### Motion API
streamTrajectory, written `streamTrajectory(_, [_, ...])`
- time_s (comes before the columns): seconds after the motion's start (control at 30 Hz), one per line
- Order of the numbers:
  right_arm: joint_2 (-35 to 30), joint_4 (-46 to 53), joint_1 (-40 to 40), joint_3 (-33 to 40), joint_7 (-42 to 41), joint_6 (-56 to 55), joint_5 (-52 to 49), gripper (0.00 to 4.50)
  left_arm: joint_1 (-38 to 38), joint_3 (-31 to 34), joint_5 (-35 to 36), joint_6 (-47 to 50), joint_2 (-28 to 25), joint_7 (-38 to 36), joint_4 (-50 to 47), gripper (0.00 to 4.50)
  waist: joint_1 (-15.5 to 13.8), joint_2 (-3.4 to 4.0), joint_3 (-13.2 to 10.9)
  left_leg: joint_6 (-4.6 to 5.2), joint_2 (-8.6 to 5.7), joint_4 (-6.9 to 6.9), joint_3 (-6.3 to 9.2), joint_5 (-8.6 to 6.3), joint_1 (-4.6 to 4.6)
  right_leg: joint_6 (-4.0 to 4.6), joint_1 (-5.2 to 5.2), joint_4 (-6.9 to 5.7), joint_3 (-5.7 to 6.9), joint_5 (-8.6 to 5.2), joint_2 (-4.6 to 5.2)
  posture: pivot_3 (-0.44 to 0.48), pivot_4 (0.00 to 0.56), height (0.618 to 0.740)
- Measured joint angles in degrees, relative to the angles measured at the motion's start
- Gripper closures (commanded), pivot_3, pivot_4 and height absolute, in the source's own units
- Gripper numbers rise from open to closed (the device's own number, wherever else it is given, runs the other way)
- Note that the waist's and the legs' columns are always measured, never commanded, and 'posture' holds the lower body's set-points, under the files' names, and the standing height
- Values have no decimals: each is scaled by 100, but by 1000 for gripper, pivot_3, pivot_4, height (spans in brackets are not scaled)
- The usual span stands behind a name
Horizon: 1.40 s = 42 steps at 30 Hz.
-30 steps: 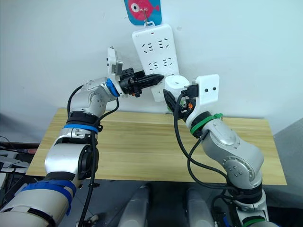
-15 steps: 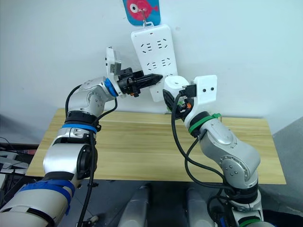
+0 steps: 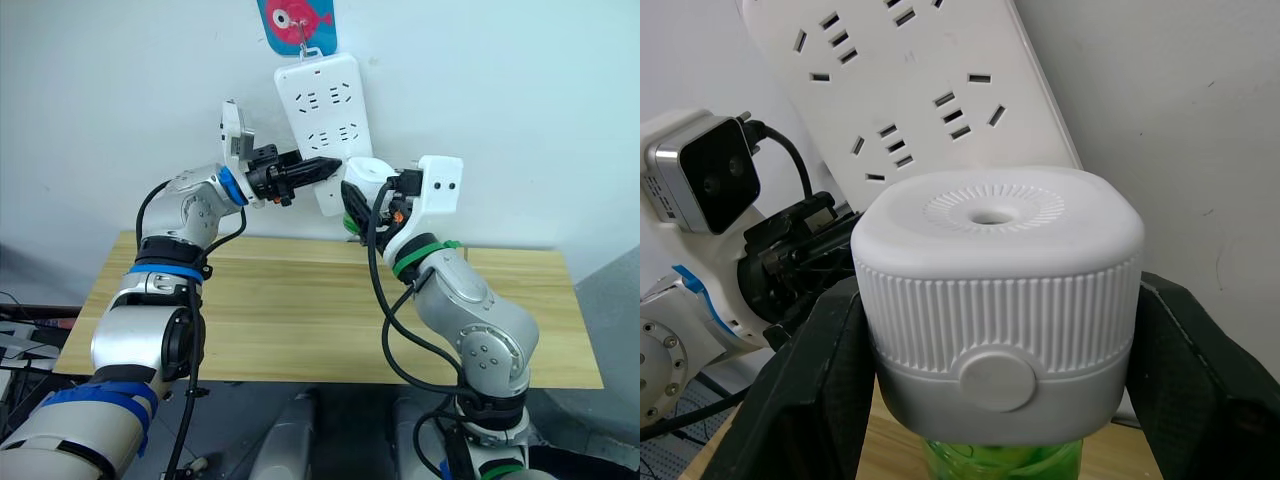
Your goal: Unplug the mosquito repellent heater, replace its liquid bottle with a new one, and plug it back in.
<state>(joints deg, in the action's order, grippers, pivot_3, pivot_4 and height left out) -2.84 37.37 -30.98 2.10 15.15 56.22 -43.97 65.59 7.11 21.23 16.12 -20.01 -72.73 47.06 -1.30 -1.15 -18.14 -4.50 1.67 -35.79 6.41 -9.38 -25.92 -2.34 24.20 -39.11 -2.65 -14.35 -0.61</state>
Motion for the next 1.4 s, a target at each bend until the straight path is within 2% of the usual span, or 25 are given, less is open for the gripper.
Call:
streamTrajectory(0.6, [-114, 259, 153, 234, 97, 459, -270, 1444, -13, -4, 9, 70, 5, -23, -108, 3175, -15, -2, 6, 0, -5, 13, 2, 0, -3, 0, 2, 3, 3, 0, 5, 164, 234, 740])
streamTrajectory(1.4, [7, 20, -39, 122, -17, 226, -22, 1444, -12, -17, -35, 28, 2, -17, -97, 3175, -10, -2, 6, 0, -4, 14, 2, 0, -2, 0, 2, 3, 5, 0, 4, 171, 243, 740])
